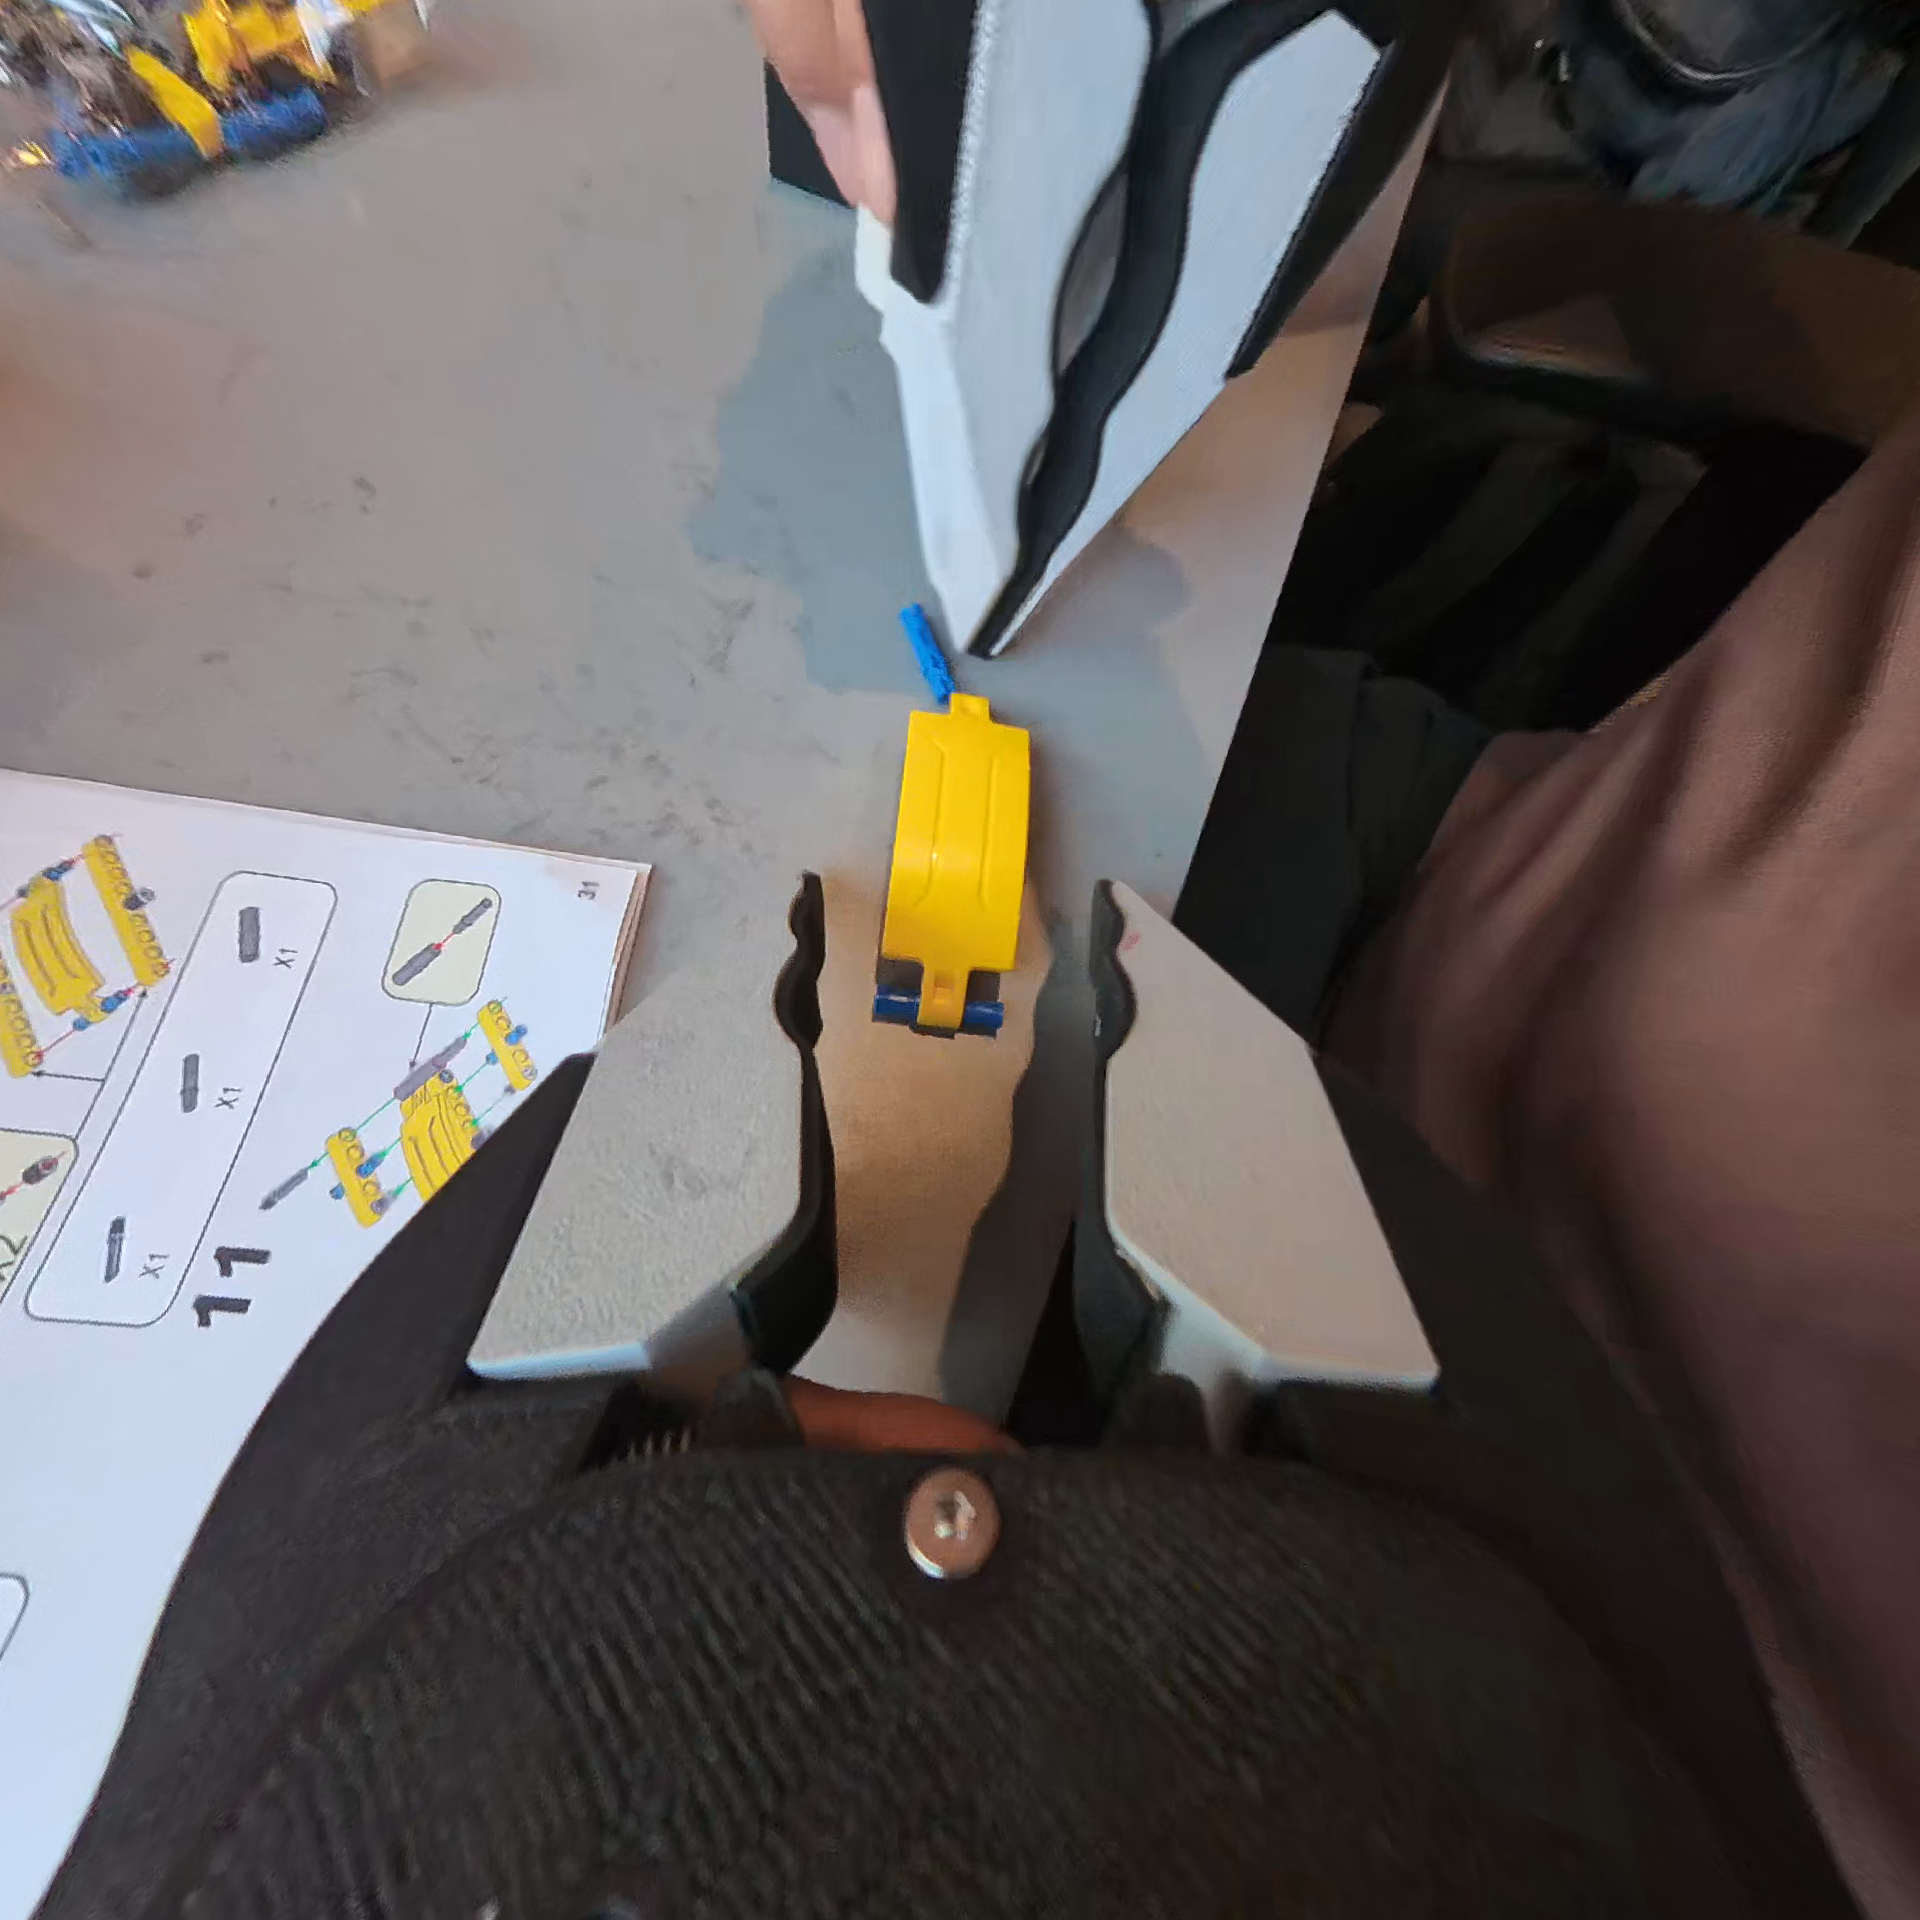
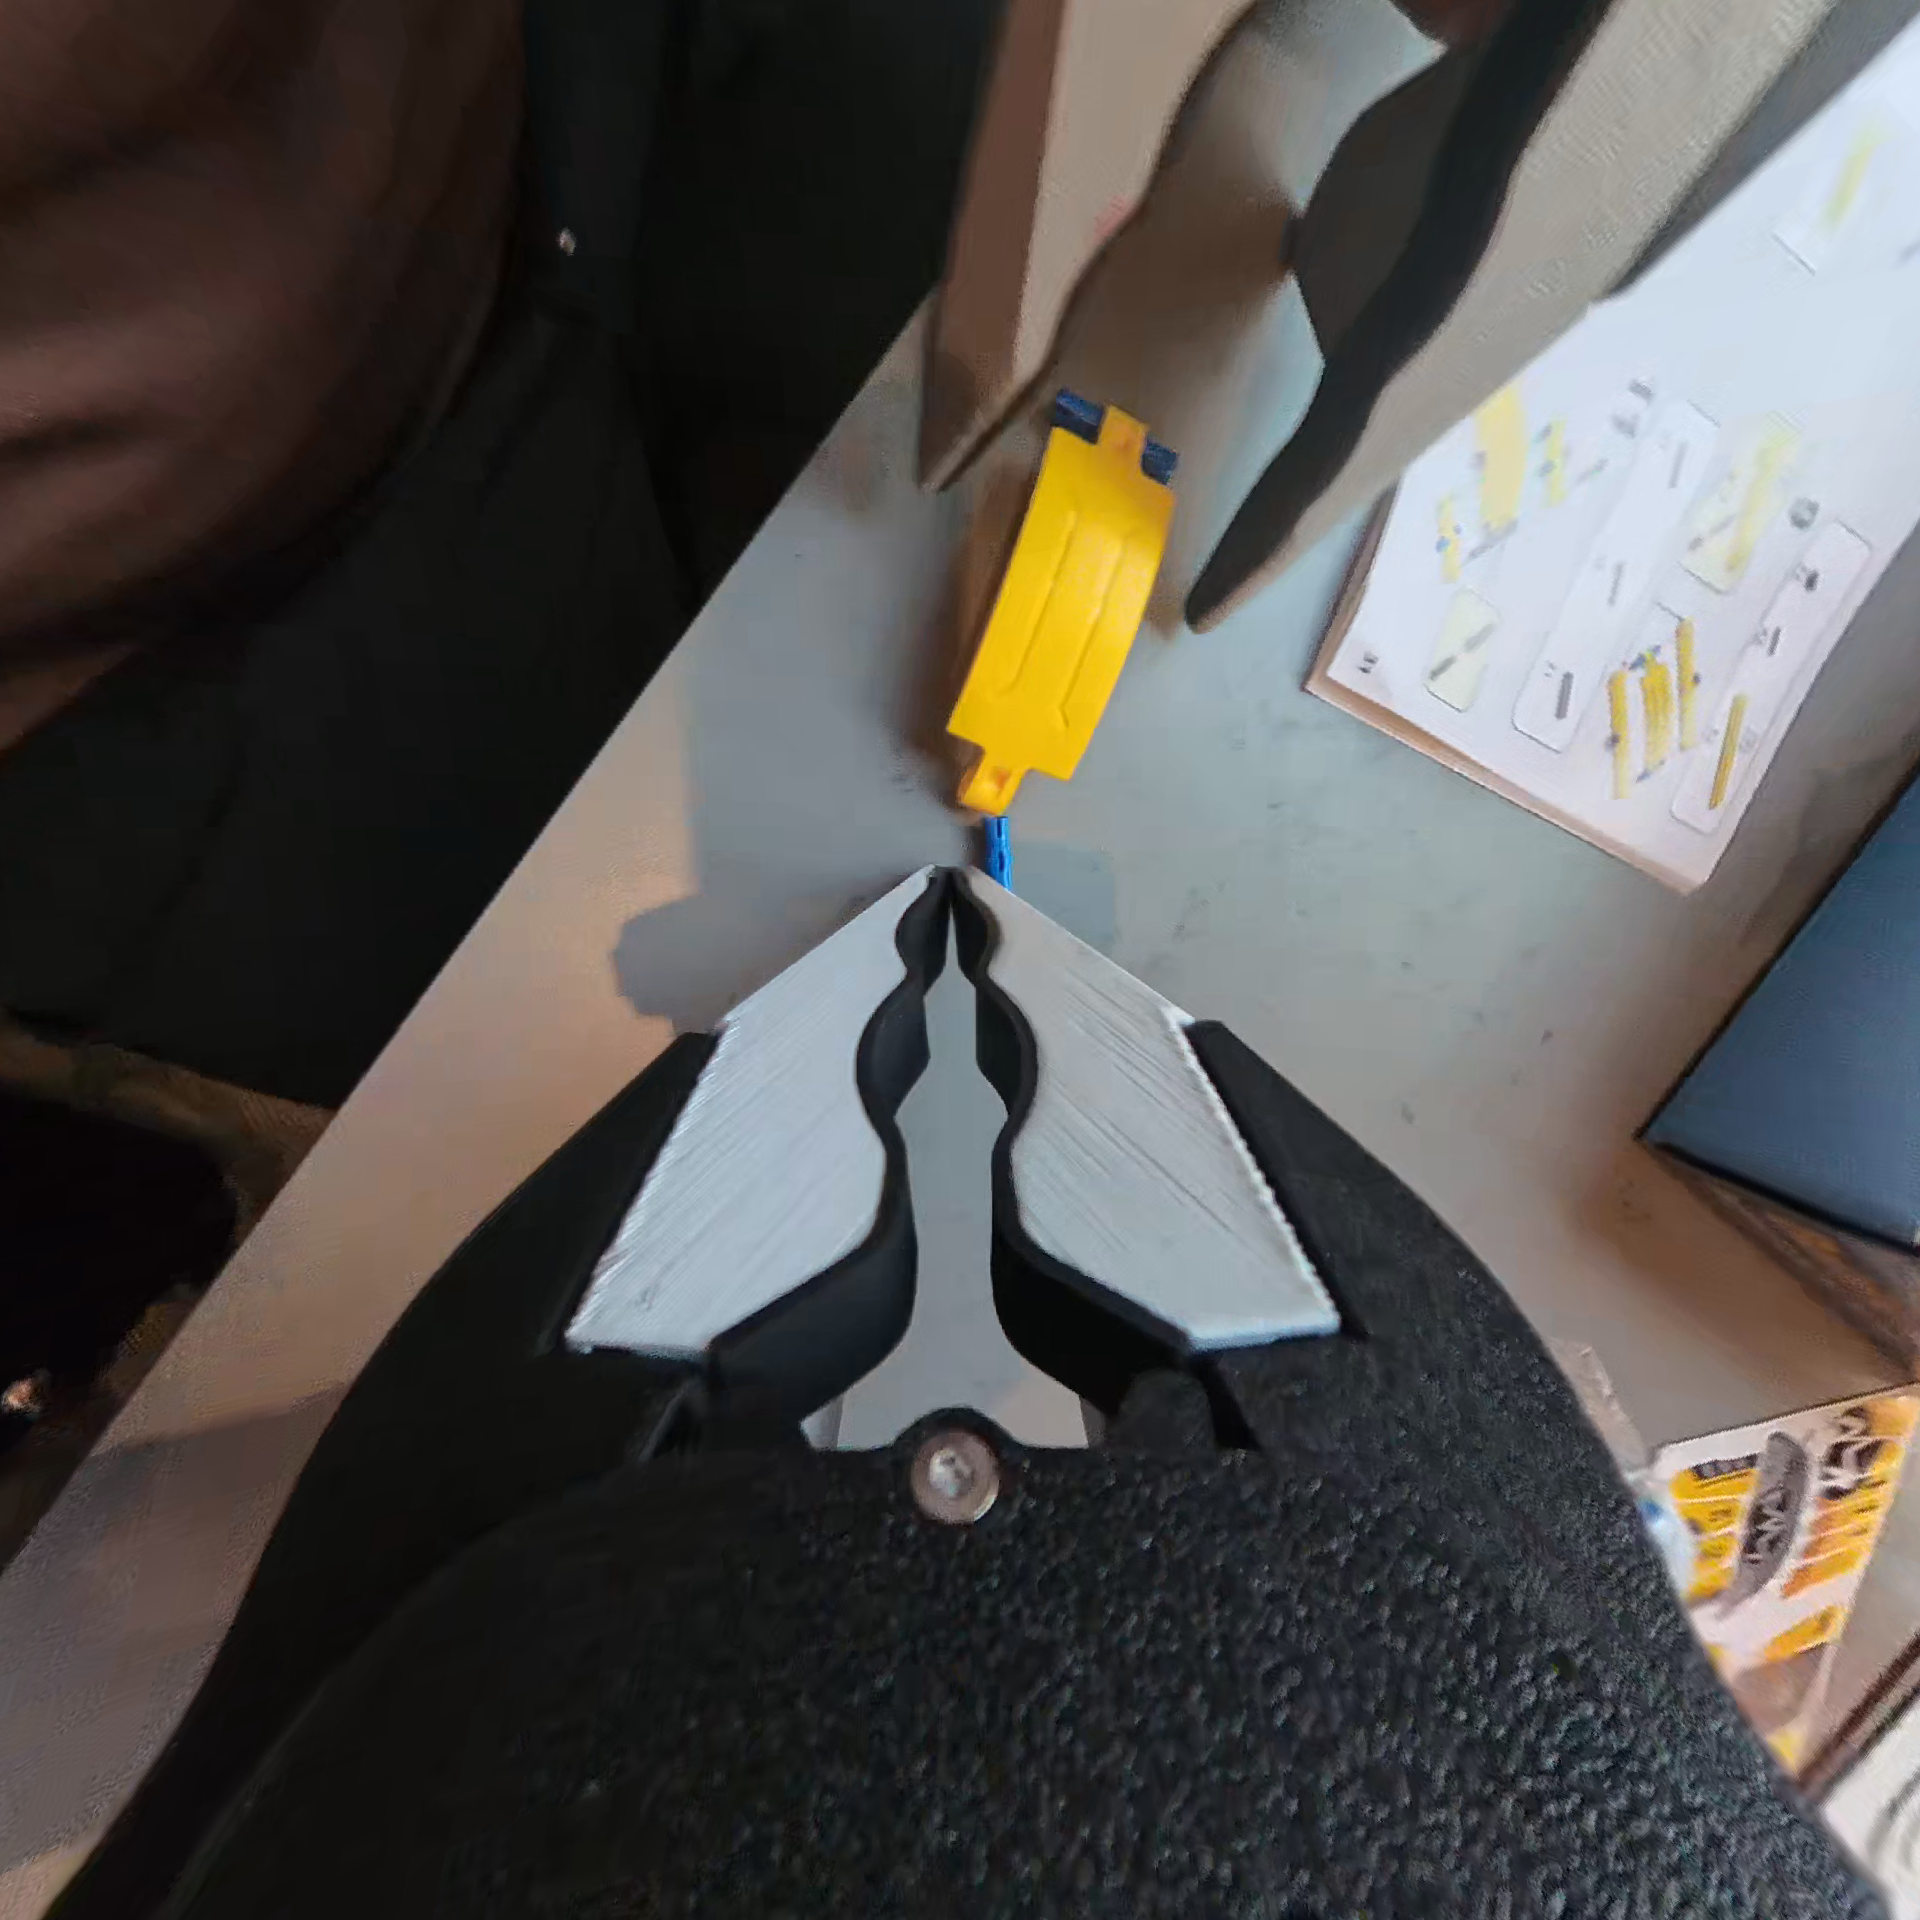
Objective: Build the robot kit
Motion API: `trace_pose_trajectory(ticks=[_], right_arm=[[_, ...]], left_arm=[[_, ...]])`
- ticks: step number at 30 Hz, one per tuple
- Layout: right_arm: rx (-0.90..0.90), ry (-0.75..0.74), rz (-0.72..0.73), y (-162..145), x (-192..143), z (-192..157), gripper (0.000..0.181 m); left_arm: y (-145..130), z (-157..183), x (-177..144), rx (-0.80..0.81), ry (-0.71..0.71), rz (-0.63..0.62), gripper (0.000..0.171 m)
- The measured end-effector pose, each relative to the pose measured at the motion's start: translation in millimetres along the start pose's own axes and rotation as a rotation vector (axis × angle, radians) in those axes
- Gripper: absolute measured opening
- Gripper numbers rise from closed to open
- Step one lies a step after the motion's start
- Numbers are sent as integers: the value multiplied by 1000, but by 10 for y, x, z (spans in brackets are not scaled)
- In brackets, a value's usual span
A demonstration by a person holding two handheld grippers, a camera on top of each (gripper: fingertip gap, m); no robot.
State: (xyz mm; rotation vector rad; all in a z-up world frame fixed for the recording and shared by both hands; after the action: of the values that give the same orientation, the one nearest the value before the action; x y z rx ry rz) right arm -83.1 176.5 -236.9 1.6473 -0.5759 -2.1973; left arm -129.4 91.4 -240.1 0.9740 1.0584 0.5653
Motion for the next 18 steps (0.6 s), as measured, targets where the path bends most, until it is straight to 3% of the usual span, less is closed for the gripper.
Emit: trace_pose_trajectory(ticks=[4, 7, 13, 16, 18], right_arm=[[-101, 3, -96, -4, -52, -67, 0], [-11, -67, -103, 38, -143, -47, 21], [58, -125, -53, 71, -77, -110, 22], [49, -48, -46, 63, -37, -153, 4], [30, 18, -47, 77, -49, -201, 3]], left_arm=[[-1, 10, 50, 45, 35, -20, 49], [-2, 22, 64, 62, 42, -23, 46], [28, 67, 128, 53, 13, -22, 31], [30, 79, 145, 65, 15, -26, 23], [28, 82, 147, 74, 19, -27, 23]])
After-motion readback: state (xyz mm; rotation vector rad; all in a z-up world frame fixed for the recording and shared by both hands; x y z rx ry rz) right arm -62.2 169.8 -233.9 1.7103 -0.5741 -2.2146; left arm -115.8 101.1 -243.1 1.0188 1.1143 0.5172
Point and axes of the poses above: each gripper's, where its closed fingertips meet, x out along the fingers, y out of its top, z = x × y across the jaws, the point moved 4 cm from there along -x, back along the fingers, and after that the axes turned 11 degrees about z, right-handed, at the moved point
